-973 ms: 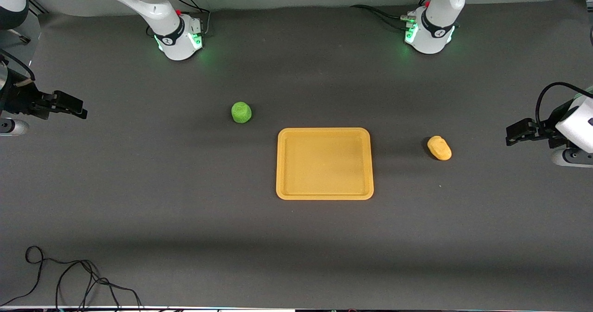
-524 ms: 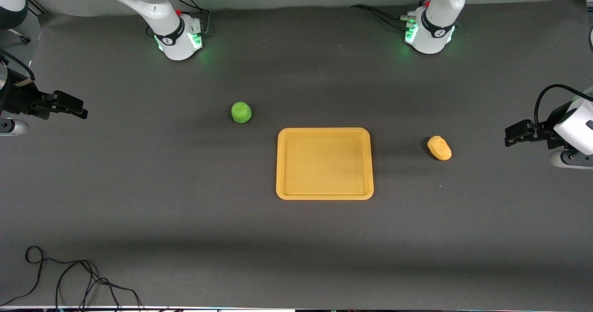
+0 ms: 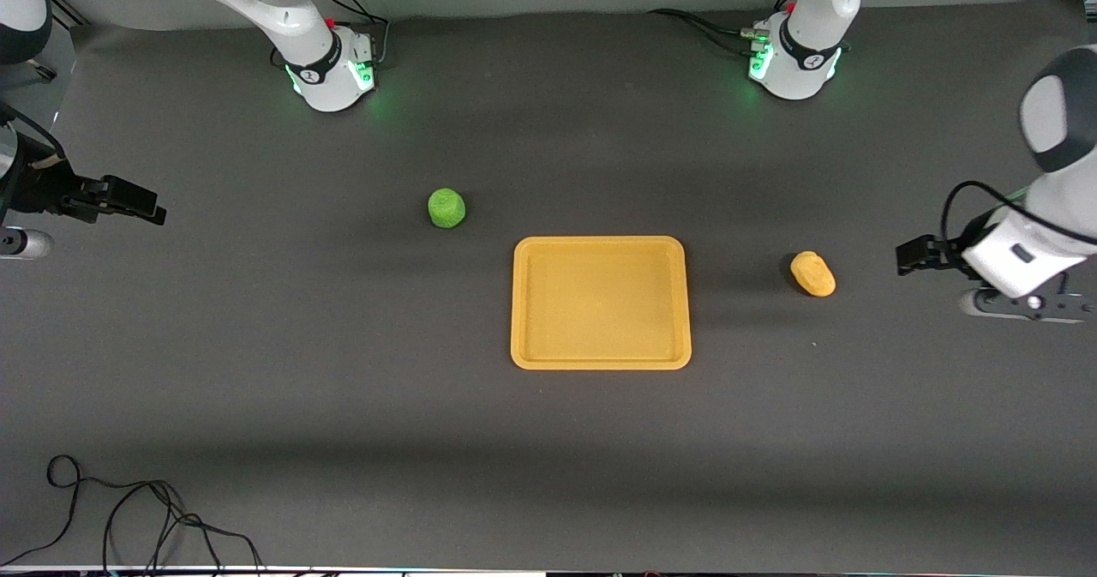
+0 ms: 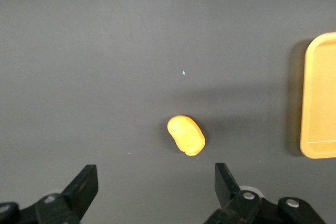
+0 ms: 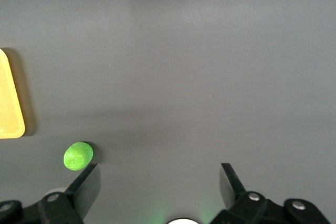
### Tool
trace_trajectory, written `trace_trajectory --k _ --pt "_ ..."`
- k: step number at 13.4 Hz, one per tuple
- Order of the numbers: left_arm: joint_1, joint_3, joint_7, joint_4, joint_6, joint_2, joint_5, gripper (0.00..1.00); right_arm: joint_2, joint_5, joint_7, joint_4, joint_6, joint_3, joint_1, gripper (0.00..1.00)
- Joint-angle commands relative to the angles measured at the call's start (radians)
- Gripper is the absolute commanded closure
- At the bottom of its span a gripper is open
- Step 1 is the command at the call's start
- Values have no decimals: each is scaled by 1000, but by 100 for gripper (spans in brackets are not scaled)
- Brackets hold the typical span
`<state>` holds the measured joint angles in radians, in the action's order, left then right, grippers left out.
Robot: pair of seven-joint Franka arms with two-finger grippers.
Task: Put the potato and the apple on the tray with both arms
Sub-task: 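Grasp the yellow potato with the left gripper while the right gripper approaches the apple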
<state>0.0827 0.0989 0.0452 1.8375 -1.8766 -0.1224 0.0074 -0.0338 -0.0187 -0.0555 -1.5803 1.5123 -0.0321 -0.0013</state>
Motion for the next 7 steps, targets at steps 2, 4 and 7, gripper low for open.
trace_trajectory --k 2,4,7 --pt "-12 1 -87 288 -226 50 -118 4 -11 -21 -24 29 -7 0 0 0" --pt "-24 1 -99 460 -446 31 -118 1 -8 -23 -24 23 -7 0 3 0" --pt "-41 -1 -278 465 -496 -83 -34 3 -3 -33 -30 -3 11 6 49 0"
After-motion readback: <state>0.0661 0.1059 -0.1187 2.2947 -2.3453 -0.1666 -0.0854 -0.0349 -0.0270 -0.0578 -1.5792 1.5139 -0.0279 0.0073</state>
